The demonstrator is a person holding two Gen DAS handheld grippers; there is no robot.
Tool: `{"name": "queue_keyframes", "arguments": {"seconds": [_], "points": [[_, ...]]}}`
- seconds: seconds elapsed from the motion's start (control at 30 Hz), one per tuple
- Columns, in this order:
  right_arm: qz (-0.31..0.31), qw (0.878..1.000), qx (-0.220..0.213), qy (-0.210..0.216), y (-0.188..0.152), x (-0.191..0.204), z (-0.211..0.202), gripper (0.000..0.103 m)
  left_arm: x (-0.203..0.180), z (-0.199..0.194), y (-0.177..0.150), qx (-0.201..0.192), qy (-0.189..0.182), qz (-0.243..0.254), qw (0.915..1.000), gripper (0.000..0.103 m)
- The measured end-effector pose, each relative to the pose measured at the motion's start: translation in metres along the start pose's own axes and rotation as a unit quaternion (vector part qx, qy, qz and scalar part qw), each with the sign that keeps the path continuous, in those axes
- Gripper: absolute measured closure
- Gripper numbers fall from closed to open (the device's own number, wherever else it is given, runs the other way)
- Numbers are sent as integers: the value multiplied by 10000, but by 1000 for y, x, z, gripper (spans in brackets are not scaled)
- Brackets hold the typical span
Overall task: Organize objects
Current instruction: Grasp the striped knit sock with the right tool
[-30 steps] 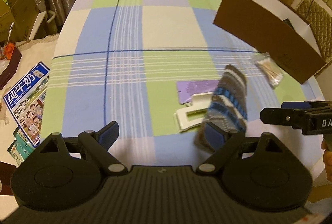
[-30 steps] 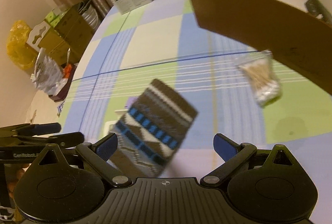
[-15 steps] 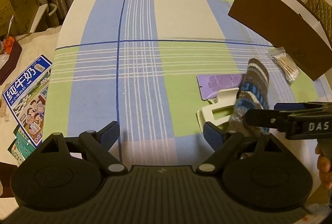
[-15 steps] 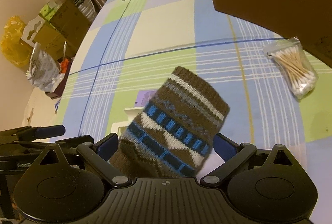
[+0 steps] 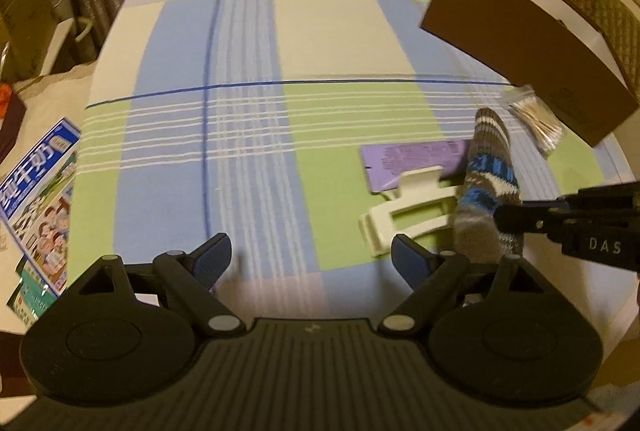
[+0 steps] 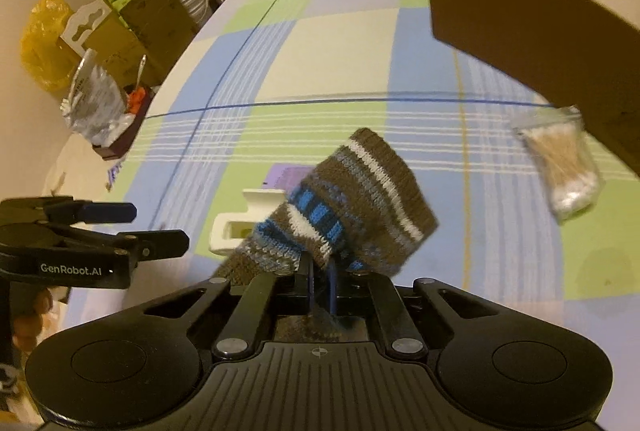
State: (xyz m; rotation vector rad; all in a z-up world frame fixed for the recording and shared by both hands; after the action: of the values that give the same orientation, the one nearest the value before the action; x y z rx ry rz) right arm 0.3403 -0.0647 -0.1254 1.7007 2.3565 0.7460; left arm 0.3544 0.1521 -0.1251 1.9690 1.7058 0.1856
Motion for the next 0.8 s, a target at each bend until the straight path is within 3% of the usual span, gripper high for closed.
{"name": "queue_keyframes", "arguments": {"seconds": [0.27,0.6,0.63,0.7,0.73,0.77,0.8], "points": [[39,9988,63,-477,-11,-34,-12,100,-25,13,4,107,-272,230,9993,19],[972,9870,114,-1273,-25,-113,-24,99,-57,37,12,268,-313,52,9991,15],[1092,9857,101,-1277,-25,-118,-27,95,-60,40,13,284,-291,15,9992,15],[1314,9835,75,-1242,-24,-124,-31,65,-62,45,13,300,-291,-88,9991,15],[1411,9824,7,-1226,-23,-125,-34,38,-64,48,13,318,-286,-154,9990,15],[1486,9815,-76,-1205,-22,-126,-36,28,-64,51,14,330,-266,-209,9989,15],[1556,9812,-158,-1126,-21,-124,-39,28,-65,53,14,344,-228,-265,9988,15]]}}
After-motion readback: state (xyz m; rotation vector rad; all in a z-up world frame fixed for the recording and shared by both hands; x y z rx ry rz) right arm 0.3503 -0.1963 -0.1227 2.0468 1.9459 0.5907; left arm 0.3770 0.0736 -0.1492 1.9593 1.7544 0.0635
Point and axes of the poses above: each gripper's, at about its wrist camera, not at the fingertips, and z roughly the way its jaws point, x to its left, y to its top, the point moved 4 cm from there along z, roughly the way its jaws point, and after that the axes turned 8 degrees about -y, right-handed, at the moved point
